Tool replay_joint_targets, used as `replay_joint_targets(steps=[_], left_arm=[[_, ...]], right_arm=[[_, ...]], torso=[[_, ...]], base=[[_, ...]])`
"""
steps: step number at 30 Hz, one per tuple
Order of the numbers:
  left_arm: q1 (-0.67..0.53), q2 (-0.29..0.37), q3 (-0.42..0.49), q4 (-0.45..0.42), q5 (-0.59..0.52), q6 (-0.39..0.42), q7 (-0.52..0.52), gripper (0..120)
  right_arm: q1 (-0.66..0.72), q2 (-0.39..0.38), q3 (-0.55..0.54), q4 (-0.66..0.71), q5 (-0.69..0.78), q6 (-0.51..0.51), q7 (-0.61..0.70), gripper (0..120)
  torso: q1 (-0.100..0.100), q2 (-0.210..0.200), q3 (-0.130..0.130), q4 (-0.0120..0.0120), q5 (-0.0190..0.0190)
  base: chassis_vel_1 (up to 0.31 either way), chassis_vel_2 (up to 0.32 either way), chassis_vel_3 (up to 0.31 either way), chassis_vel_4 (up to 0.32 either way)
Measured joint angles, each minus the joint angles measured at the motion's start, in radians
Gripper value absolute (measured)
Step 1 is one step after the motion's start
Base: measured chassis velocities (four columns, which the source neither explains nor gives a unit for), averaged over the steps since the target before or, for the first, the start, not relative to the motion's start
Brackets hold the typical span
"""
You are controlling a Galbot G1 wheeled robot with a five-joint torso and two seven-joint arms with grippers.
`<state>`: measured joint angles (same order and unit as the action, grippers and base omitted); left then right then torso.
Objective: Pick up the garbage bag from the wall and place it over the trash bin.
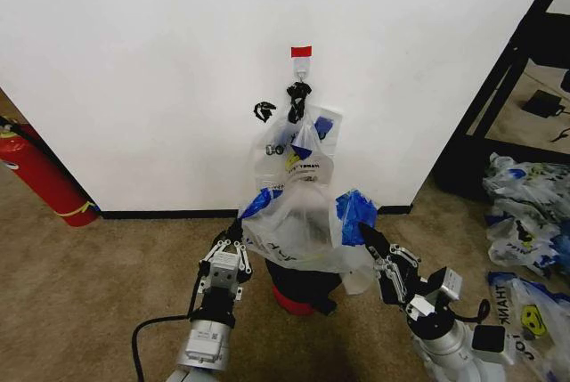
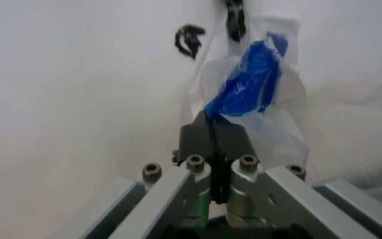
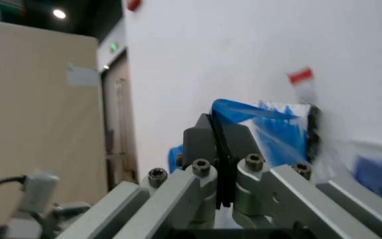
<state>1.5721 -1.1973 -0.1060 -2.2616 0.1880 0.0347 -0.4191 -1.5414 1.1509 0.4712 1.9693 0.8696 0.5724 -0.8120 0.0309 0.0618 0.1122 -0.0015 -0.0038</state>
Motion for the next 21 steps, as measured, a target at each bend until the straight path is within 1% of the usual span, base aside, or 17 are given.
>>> replay_joint_targets(steps=[2,3,6,9,11,15,17,18,21], left_arm=[[-0.030,-0.004,0.001,0.046,-0.004,0.002,0.000,0],[-0.030,-0.004,0.001,0.046,-0.004,0.002,0.000,0],[-0.067,-0.014,0.001,0.115,-0.011,0.000,-0.003,0],[-0.088,-0.022,0.008,0.167,-0.016,-0.001,-0.004,0],[-0.091,-0.023,0.012,0.179,-0.016,-0.001,-0.004,0],[-0.087,-0.018,0.033,0.214,-0.006,-0.005,-0.004,0],[-0.067,-0.004,0.044,0.215,0.018,-0.013,-0.004,0],[-0.067,-0.004,0.044,0.215,0.018,-0.013,-0.004,0],[-0.034,0.023,0.056,0.209,0.053,-0.027,-0.003,0]], right_arm=[[0.024,0.007,-0.006,-0.057,-0.012,0.010,0.018,0],[0.024,0.007,-0.006,-0.057,-0.012,0.010,0.018,0],[0.066,0.021,-0.014,-0.144,-0.034,0.027,0.050,0],[0.092,0.030,-0.023,-0.207,-0.059,0.033,0.073,0],[0.096,0.030,-0.026,-0.221,-0.067,0.033,0.078,0],[0.109,0.023,-0.043,-0.283,-0.128,0.039,0.106,0],[0.102,-0.001,-0.055,-0.290,-0.152,0.039,0.107,0],[0.102,-0.001,-0.055,-0.290,-0.152,0.039,0.107,0],[0.083,-0.053,-0.059,-0.288,-0.159,0.027,0.062,0]], torso=[[0.000,0.000,0.000,0.0000,0.0000],[0.000,0.000,0.000,0.0000,0.0000],[0.000,0.000,0.000,0.0000,0.0000],[0.000,0.000,0.000,0.0001,0.0000],[0.000,0.000,0.000,0.0000,0.0000],[0.000,0.000,0.000,0.0000,0.0000],[0.000,0.000,0.000,0.0001,0.0001],[0.000,0.000,0.000,0.0001,0.0001],[0.000,0.000,0.000,0.0000,0.0000]], base=[[0.000,0.000,0.000,0.000],[0.000,0.000,0.000,0.000],[0.000,0.000,0.000,0.000],[0.000,0.000,0.000,0.000],[0.000,0.000,0.000,0.000],[0.000,0.000,0.000,0.000],[0.000,0.000,0.000,0.000],[0.000,0.000,0.000,0.000],[0.000,0.000,0.000,0.000]])
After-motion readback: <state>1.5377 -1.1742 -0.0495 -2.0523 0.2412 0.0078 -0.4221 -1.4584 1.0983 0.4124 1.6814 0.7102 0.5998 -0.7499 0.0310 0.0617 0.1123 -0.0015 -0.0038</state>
